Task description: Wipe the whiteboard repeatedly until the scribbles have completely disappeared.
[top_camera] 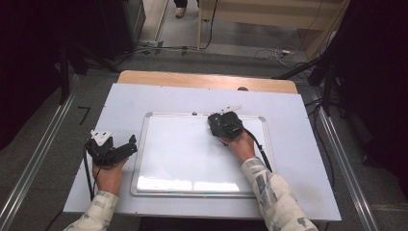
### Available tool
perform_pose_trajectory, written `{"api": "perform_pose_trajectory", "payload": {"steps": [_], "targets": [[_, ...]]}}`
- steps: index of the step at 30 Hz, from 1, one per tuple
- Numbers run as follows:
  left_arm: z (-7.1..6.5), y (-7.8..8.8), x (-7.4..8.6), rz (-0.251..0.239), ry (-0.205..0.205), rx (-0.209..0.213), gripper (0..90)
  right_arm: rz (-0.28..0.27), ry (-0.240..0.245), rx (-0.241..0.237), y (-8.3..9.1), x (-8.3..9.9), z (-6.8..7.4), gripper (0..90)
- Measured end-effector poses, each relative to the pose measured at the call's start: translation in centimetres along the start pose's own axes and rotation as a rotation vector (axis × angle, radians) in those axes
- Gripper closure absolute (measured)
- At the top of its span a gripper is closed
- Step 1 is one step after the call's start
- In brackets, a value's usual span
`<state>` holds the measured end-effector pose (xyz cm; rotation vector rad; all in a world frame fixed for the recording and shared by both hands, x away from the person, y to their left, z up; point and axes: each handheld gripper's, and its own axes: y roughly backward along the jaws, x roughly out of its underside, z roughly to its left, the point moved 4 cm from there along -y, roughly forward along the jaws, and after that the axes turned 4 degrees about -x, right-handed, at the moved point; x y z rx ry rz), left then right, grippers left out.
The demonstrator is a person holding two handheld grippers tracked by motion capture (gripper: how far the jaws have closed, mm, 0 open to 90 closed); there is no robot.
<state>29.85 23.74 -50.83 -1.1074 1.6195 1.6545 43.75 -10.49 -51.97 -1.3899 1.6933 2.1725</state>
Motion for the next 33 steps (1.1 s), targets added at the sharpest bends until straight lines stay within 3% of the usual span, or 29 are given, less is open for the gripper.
{"api": "perform_pose_trajectory", "payload": {"steps": [5,10,14,33], "targets": [[-0.1,0.0,0.0,0.0,-0.004,0.001,4.3,0.001,-0.017,0.009,0.4,0.4,-1.1,38.9],[-0.1,-0.1,0.0,-0.003,0.001,0.001,4.3,0.01,-0.008,0.003,0.4,0.3,-0.9,39.0],[-0.3,-0.1,0.0,-0.003,-0.007,0.002,4.2,0.019,0.037,-0.031,-0.2,-0.4,1.0,39.0],[-0.2,-0.1,-0.1,-0.007,-0.009,0.005,4.3,0.032,0.124,-0.106,-2.2,-2.6,6.3,39.1]]}}
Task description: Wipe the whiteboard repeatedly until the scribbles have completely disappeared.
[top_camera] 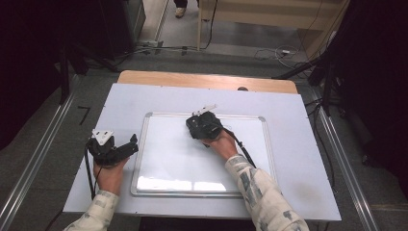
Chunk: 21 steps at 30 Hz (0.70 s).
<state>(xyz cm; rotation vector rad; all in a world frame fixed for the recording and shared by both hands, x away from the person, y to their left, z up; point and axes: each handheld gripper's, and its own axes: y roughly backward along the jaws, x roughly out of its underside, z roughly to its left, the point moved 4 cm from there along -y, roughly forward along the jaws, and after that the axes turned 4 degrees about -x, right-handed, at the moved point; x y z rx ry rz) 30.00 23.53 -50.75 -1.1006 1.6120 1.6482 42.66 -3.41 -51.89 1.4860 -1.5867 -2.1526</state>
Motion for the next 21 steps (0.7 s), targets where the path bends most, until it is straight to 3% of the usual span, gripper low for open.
{"api": "perform_pose_trajectory", "payload": {"steps": [7,17,21], "targets": [[0.0,-0.1,0.0,0.0,0.004,0.002,4.3,0.014,-0.012,0.007,0.2,0.1,-0.5,39.1],[-0.2,-0.1,0.0,0.002,-0.003,0.0,4.3,0.024,-0.075,0.071,2.5,2.7,-4.8,39.1],[-0.2,-0.1,0.0,-0.001,-0.004,-0.001,4.2,0.026,-0.094,0.086,3.2,3.4,-5.7,39.1]]}}
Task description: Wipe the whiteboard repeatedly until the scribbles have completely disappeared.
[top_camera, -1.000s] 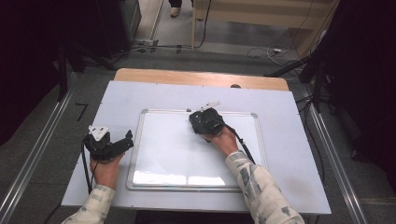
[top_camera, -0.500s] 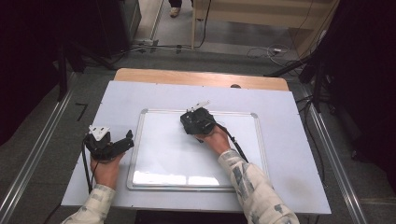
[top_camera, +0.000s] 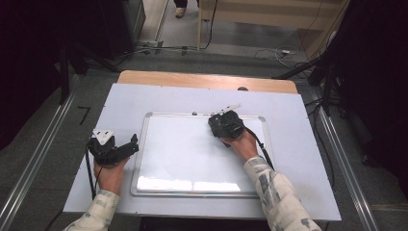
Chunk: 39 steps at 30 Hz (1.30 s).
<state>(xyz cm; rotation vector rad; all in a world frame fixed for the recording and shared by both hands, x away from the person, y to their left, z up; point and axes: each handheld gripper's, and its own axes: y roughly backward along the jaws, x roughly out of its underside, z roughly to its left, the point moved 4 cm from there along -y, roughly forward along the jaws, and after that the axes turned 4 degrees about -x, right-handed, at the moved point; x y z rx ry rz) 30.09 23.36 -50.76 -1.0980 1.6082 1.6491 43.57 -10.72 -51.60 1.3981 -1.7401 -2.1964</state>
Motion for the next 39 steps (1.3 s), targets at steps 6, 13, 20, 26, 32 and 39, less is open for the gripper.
{"api": "perform_pose_trajectory", "payload": {"steps": [6,13,20,26,32,39], "targets": [[0.0,-0.1,0.1,0.002,0.0,0.0,4.2,-0.014,-0.011,0.0,0.0,0.1,-0.1,39.1],[0.0,0.0,0.0,0.0,-0.001,0.0,4.3,-0.028,-0.003,-0.008,-0.3,-0.1,0.7,39.1],[-0.1,0.0,0.0,0.0,-0.005,-0.001,4.3,-0.055,0.009,-0.029,-1.0,-0.6,2.1,39.1],[-0.1,0.0,0.0,-0.001,-0.003,0.001,4.3,-0.059,0.026,-0.042,-1.6,-1.3,3.3,39.0],[0.0,0.0,0.0,-0.002,-0.001,0.001,4.3,-0.058,0.06,-0.069,-2.4,-2.3,5.3,39.1],[0.0,-0.1,0.0,-0.001,-0.003,0.002,4.3,-0.061,0.096,-0.098,-3.2,-3.4,7.7,39.0]]}}
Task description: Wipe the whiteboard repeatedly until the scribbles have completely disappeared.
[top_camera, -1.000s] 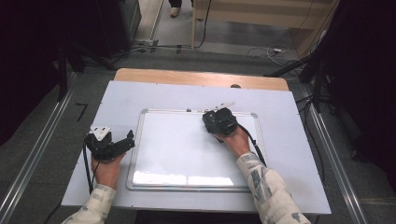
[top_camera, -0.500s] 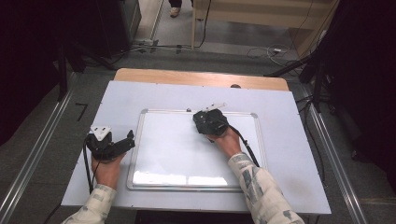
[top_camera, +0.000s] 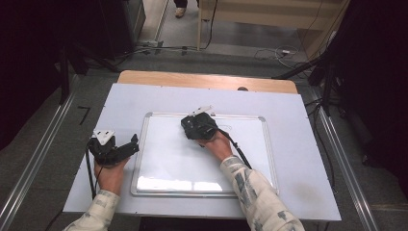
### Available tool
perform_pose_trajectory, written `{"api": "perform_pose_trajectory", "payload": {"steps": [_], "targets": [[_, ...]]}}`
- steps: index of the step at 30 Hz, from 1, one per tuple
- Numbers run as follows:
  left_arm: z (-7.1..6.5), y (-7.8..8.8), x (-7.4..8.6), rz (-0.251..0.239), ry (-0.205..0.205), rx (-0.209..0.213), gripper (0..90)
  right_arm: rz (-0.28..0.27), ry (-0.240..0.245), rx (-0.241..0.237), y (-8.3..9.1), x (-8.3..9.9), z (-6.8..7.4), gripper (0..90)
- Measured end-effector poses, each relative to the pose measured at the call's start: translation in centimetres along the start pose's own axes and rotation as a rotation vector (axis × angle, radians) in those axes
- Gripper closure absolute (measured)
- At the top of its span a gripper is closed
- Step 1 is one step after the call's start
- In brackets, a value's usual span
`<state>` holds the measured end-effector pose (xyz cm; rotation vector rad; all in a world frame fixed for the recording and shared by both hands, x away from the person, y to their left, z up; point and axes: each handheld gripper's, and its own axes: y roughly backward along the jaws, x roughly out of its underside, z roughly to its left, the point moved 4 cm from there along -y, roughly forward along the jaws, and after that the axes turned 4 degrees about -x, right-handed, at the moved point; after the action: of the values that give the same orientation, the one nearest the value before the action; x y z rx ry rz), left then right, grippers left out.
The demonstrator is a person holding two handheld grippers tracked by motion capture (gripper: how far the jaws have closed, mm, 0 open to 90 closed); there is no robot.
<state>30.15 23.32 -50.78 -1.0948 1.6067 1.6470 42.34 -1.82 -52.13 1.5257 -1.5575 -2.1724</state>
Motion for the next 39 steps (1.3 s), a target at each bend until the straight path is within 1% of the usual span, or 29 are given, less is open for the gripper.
{"api": "perform_pose_trajectory", "payload": {"steps": [6,10,17,25,39], "targets": [[0.2,0.1,0.0,-0.001,0.007,0.001,4.3,0.009,-0.003,0.0,0.0,0.0,0.0,39.0],[0.2,0.1,0.1,0.003,0.005,-0.001,4.3,0.012,-0.001,0.003,0.3,0.2,-0.4,39.0],[0.3,0.2,0.1,0.003,0.004,-0.007,4.2,0.011,-0.018,0.016,0.9,0.9,-1.5,39.0],[0.3,0.1,0.1,0.002,0.002,-0.008,4.3,0.009,-0.035,0.039,1.7,1.8,-3.1,39.0],[0.2,0.2,0.3,0.008,-0.005,-0.013,4.3,0.011,-0.094,0.088,3.5,3.7,-6.3,39.0]]}}
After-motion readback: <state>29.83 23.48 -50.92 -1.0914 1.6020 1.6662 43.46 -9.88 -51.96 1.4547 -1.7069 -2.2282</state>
